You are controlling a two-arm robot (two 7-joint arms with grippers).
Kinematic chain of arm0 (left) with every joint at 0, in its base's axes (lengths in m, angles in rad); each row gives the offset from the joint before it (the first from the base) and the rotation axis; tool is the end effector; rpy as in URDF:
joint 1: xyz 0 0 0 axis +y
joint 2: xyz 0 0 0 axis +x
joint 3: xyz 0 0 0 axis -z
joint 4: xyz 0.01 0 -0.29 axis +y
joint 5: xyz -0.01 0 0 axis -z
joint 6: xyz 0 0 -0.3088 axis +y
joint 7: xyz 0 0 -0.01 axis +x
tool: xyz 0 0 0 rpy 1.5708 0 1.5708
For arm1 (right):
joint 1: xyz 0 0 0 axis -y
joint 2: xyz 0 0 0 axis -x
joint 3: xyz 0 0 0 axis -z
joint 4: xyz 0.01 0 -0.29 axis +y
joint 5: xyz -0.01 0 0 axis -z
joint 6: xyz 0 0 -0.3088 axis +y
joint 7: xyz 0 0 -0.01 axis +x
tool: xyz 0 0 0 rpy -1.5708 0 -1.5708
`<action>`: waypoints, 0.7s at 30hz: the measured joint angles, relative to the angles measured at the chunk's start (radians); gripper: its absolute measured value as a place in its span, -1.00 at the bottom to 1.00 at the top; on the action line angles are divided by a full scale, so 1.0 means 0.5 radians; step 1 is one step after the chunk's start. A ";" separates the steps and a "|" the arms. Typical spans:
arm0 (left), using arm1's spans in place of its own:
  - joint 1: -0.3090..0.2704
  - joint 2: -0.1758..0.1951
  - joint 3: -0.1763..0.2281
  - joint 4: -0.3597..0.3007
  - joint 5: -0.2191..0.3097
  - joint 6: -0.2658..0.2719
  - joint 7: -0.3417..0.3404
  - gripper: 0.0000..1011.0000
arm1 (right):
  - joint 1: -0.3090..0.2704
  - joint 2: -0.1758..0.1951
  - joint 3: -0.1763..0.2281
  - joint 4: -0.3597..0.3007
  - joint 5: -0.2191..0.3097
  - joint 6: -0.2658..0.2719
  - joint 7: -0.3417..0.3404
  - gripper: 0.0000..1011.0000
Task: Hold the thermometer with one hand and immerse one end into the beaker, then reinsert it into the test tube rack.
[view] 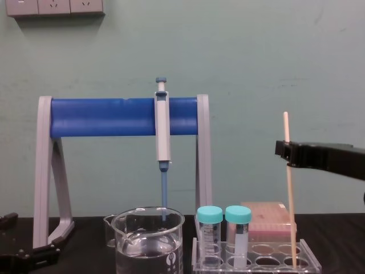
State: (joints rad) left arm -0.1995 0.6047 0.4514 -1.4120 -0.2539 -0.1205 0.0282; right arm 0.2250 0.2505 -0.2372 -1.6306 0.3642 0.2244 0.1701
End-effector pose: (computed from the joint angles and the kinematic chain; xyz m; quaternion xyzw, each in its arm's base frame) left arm 0.3581 0.0827 -0.3023 0.1415 -0.1324 0.5799 0.7913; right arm 0.3768 0.0054 -0.2149 0.0193 0.0257 -0.5376 0.8426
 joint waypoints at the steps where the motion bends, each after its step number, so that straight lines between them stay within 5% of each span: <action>1: 0.000 0.000 0.000 0.000 0.000 0.000 0.000 0.99 | 0.002 -0.006 -0.003 0.020 -0.006 -0.013 0.005 -0.89; 21: 0.000 0.000 0.000 0.000 0.000 0.000 0.000 0.99 | 0.036 -0.059 -0.063 0.181 -0.143 -0.089 0.034 -0.89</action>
State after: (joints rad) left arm -0.1995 0.6047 0.4514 -1.4120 -0.2539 -0.1206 0.0283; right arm 0.2429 0.2211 -0.2689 -1.5401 0.2928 0.1798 0.1868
